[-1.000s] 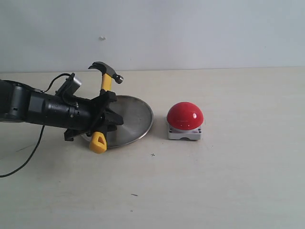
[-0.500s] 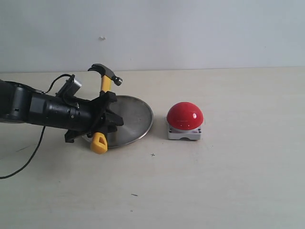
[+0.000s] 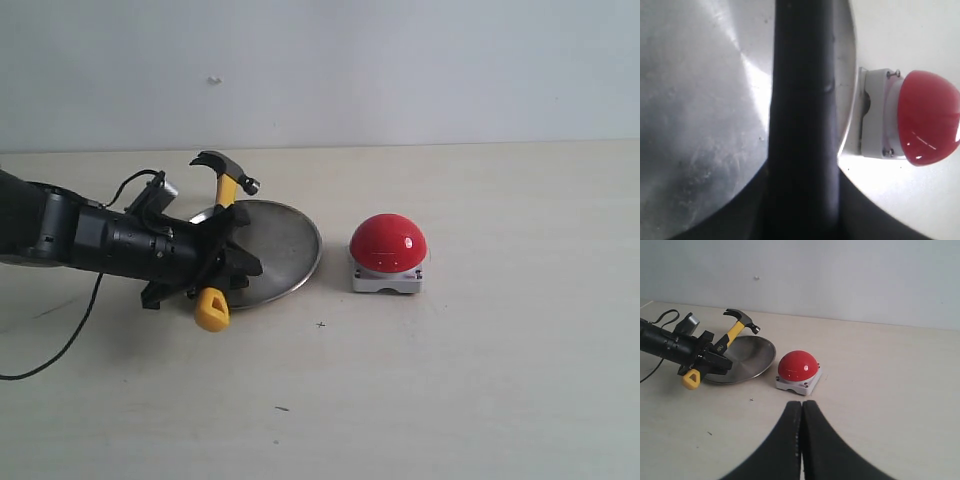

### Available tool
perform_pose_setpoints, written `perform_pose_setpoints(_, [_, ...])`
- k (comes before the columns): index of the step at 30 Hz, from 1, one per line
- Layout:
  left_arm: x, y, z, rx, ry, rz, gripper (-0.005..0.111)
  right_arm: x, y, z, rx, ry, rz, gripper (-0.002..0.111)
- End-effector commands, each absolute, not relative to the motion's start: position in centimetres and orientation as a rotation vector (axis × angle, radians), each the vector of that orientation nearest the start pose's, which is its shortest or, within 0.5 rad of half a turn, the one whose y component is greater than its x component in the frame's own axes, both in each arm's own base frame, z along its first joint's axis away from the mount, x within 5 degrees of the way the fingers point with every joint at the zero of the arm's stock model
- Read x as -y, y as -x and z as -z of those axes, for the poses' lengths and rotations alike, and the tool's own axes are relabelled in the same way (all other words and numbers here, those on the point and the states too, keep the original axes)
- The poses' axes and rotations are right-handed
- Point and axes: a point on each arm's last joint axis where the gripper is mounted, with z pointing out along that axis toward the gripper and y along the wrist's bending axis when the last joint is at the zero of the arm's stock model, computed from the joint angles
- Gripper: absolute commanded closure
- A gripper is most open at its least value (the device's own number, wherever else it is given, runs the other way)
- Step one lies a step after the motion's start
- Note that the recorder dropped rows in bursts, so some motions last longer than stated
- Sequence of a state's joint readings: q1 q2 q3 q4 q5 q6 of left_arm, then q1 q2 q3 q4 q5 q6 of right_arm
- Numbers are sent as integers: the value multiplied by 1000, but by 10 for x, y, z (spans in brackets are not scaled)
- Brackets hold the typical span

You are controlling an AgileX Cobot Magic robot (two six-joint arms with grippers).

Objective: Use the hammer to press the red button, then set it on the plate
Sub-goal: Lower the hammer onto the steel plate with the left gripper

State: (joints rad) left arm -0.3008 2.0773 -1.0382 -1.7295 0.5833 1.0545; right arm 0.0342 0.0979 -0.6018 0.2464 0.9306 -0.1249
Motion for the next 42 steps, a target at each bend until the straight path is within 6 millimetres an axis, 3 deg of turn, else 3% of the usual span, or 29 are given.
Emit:
perform_pose_setpoints(1, [167, -360, -116, -2496, 189, 1187, 107, -18, -3, -316, -1892, 157, -228, 108])
perform_pose_setpoints(16, [171, -360, -115, -2505, 189, 1163, 107, -19, -3, -316, -1892, 157, -230, 108])
perform_pose_setpoints(27, [173, -359, -88, -2574, 241, 1158, 107, -19, -2, -316, -1894, 158, -233, 108])
perform_pose_setpoints(35, [174, -360, -92, -2562, 228, 1181, 107, -19, -2, -316, -1894, 158, -233, 108])
perform_pose_setpoints(38, [176, -359, -93, -2561, 229, 1207, 100, -19, -2, -316, -1894, 158, -233, 108])
perform_pose_setpoints(42, [176, -359, -94, -2557, 223, 1232, 80, -19, -2, -316, -1894, 158, -233, 108])
